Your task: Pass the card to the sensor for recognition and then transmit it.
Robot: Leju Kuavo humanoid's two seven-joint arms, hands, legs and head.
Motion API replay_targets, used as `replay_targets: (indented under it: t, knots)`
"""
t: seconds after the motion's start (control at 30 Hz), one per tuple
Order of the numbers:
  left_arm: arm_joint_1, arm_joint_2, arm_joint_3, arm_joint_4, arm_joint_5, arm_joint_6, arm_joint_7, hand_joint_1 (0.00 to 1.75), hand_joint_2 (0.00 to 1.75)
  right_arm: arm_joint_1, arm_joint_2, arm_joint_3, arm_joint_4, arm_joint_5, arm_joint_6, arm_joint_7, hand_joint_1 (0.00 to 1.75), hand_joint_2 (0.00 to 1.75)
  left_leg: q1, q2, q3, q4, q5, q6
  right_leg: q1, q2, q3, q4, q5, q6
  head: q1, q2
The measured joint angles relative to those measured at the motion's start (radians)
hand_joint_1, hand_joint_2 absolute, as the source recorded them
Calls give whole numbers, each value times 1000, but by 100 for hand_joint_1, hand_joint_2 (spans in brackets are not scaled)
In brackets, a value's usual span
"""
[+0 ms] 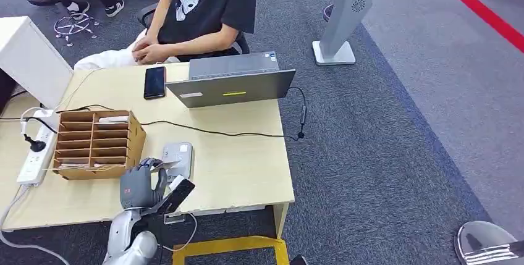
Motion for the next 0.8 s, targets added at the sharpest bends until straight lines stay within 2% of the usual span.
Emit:
replay_targets:
  t: [0.23, 0.4, 0.67, 0.7, 0.8]
  knots:
    - [0, -8, 1, 6, -2, 2, 5, 175, 175, 0, 0, 0, 0, -1, 0, 0, 0, 175, 0, 0, 0, 0, 0, 0, 0, 0, 0, 0, 0, 0, 0, 0]
    - [7, 2, 6, -17, -27, 4, 24, 175, 175, 2, 0, 0, 0, -11, 0, 9, 0, 175, 0, 0, 0, 0, 0, 0, 0, 0, 0, 0, 0, 0, 0, 0]
    - [23, 47, 82, -209, 13, -5, 15, 175, 175, 11, 0, -2, 3, -31, 0, 12, 0, 175, 0, 0, 0, 0, 0, 0, 0, 0, 0, 0, 0, 0, 0, 0]
    - [26, 63, 84, -241, 7, -6, 27, 175, 175, 11, 0, -2, 3, -31, 0, 12, 0, 175, 0, 0, -1, 0, 0, 0, 0, 0, 0, 1, 0, 0, 0, 0]
    - [22, 136, 84, -400, -100, -15, 110, 175, 175, 17, 0, -2, 6, -31, 0, 24, 0, 175, 2, 3, -2, 0, 1, 0, 1, 2, -3, 1, 1, -1, 2, 0]
